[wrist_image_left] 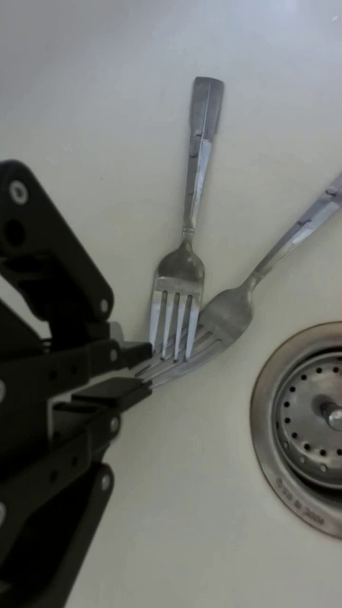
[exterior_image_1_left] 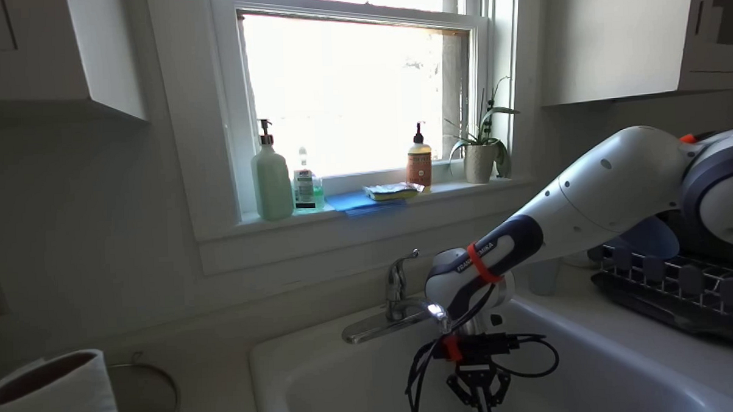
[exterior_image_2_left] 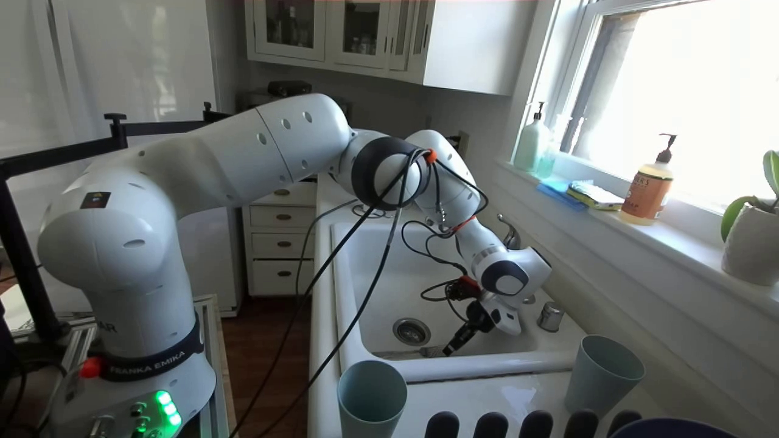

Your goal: Move the tap to the left, pick up the fork from the sink and put it in the blue cup on the kitchen counter

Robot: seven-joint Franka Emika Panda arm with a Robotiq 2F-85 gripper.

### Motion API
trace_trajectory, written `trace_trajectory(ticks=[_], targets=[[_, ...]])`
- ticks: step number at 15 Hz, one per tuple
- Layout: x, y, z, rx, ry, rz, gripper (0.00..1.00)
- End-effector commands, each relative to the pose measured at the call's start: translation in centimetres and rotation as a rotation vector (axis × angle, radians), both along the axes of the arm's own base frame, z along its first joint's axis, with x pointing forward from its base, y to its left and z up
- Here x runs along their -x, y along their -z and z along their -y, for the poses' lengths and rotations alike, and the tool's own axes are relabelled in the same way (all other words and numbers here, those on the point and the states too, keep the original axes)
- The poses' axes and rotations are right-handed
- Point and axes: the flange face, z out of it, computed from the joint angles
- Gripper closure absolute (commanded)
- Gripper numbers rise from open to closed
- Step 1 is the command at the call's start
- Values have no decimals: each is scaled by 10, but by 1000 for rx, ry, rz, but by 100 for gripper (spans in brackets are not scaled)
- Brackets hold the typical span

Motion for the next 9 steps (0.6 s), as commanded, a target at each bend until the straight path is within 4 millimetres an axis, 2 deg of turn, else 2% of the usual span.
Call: trace_trajectory(ticks=[1,2,3,4,5,7,9], targets=[[-5,5,2,31,43,-43,54],[-5,6,2,33,53,-53,48],[-5,6,1,31,60,-62,80],[-5,7,1,31,65,-70,86],[-4,7,1,33,72,-78,86],[-3,8,1,32,81,-95,99],[-3,8,2,31,86,-109,100]])
